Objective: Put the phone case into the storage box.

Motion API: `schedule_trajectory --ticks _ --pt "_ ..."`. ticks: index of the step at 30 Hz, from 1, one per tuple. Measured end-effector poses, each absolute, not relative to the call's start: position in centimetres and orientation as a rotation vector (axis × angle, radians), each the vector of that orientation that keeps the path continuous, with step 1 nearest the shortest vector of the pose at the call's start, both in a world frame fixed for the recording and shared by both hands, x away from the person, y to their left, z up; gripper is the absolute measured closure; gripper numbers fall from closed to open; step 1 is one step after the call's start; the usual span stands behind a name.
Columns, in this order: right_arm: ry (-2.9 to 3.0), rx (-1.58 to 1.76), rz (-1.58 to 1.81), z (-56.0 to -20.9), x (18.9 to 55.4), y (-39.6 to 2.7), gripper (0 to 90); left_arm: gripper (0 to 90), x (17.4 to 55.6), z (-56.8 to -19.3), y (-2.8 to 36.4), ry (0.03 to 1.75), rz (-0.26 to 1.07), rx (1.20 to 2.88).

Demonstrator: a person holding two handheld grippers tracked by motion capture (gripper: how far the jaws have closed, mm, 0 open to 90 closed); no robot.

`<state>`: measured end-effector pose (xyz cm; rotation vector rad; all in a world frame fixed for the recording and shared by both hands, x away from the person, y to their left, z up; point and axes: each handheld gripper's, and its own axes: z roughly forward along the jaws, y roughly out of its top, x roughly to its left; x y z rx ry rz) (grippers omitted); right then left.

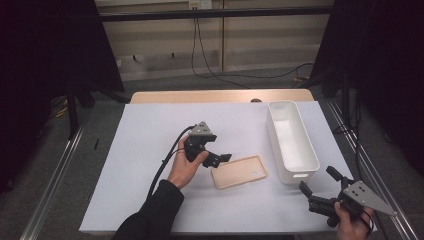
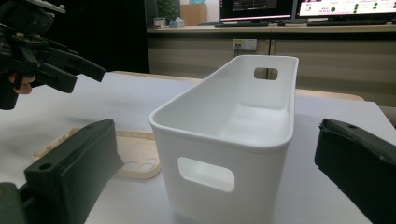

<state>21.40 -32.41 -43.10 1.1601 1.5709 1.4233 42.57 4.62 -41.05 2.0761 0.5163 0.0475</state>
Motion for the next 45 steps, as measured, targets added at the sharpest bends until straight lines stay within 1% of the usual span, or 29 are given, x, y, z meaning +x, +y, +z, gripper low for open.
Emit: schedule_trajectory --ticks 4,9,15,20,22,30,36,38,39,40,41,42,45 --pt "1.574 1.158 1.423 -43.1 21.4 -32.4 0.0 4.8 42.9 -41.1 3.7 0.492 0.018 2.13" --pt "1.574 1.16 1.423 -43.1 21.4 -32.4 0.0 4.3 42.9 -41.3 2.3 0.477 0.017 2.221" --pt "1.576 1.164 1.423 -43.1 21.4 -32.4 0.0 4.2 43.2 -42.2 2.0 0.462 -0.041 2.294" --pt "1.578 1.163 1.42 -43.1 21.4 -32.4 0.0 9.2 43.5 -42.2 1.9 0.437 -0.023 2.372" --pt "1.578 1.163 1.419 -43.1 21.4 -32.4 0.0 8.2 43.5 -42.1 1.7 0.436 -0.03 2.395" --pt "1.58 1.161 1.42 -43.1 21.4 -32.4 0.0 11.1 43.3 -42.1 0.6 0.399 -0.028 2.48" --pt "1.581 1.162 1.42 -43.1 21.4 -32.4 0.0 20.6 43.2 -42.4 0.3 0.368 -0.051 2.521" --pt "1.583 1.16 1.419 -43.1 21.4 -32.4 0.0 21.7 43.0 -42.7 0.2 0.354 -0.063 2.541" --pt "1.585 1.158 1.418 -43.1 21.4 -32.4 0.0 27.8 42.9 -42.9 0.0 0.328 -0.064 2.567" --pt "1.584 1.157 1.419 -43.1 21.4 -32.4 0.0 28.2 42.8 -43.0 0.0 0.32 -0.07 2.575" --pt "1.586 1.156 1.419 -43.1 21.4 -32.4 0.0 30.8 42.8 -43.0 0.0 0.32 -0.07 2.575" --pt "1.586 1.156 1.419 -43.1 21.4 -32.4 0.0 30.8 42.8 -43.1 -0.1 0.307 -0.078 2.586" --pt "1.586 1.158 1.416 -43.2 21.4 -32.4 0.0 39.1 42.8 -43.2 -0.1 0.299 -0.082 2.609"
